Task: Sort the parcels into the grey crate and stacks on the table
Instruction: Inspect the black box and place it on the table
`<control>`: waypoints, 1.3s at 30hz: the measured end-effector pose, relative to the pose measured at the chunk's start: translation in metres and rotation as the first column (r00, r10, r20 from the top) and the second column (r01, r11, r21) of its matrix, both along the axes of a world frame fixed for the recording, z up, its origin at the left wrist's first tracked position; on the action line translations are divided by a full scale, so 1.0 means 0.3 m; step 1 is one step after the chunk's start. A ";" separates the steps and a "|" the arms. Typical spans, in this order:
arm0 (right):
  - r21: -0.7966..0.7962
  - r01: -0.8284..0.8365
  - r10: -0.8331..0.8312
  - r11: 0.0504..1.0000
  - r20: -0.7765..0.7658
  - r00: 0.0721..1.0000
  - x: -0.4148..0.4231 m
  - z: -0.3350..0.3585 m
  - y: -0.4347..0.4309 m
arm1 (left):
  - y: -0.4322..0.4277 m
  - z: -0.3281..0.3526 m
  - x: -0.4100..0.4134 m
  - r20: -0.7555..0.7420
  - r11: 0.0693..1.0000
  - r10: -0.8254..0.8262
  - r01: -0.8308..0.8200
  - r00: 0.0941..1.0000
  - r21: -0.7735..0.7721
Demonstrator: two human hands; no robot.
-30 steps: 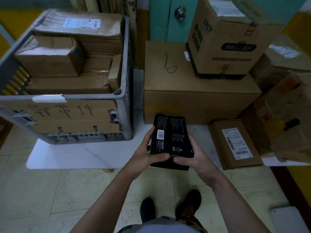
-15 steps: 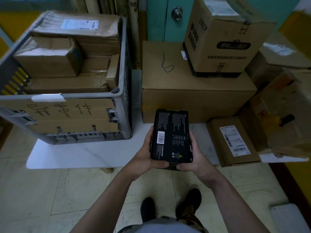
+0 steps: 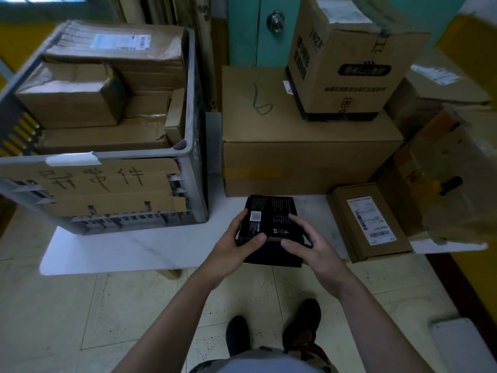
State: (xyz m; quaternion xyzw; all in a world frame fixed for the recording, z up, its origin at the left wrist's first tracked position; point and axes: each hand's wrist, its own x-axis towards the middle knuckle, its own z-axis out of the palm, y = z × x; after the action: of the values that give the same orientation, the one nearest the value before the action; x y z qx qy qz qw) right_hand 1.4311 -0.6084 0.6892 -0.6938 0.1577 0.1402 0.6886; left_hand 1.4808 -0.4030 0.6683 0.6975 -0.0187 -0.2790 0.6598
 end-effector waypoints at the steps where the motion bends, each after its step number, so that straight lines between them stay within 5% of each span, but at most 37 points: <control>1: 0.004 0.004 -0.004 1.000 0.000 1.000 -0.001 0.000 0.000 | 0.002 0.000 0.001 -0.003 1.000 -0.002 0.002 1.000 0.007; 21: -0.030 -0.052 0.054 0.998 0.072 0.996 0.002 0.008 0.007 | 0.071 0.011 -0.002 0.040 0.998 -0.065 0.065 0.997 -0.012; 28: -0.170 0.207 -0.174 0.963 0.188 0.967 0.039 0.009 0.032 | 0.011 0.064 -0.001 0.120 0.972 0.205 -0.217 0.971 0.094; 39: -0.299 0.067 -0.046 0.952 0.078 0.996 0.016 -0.019 0.027 | -0.002 0.083 -0.015 0.081 0.975 0.209 -0.214 0.974 0.059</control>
State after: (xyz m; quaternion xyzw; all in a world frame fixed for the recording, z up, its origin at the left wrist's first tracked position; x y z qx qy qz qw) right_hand 1.4360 -0.6003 0.6836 -0.7905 0.1728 0.0704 0.5833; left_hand 1.4762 -0.4036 0.6931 0.7271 0.0405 -0.1812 0.6609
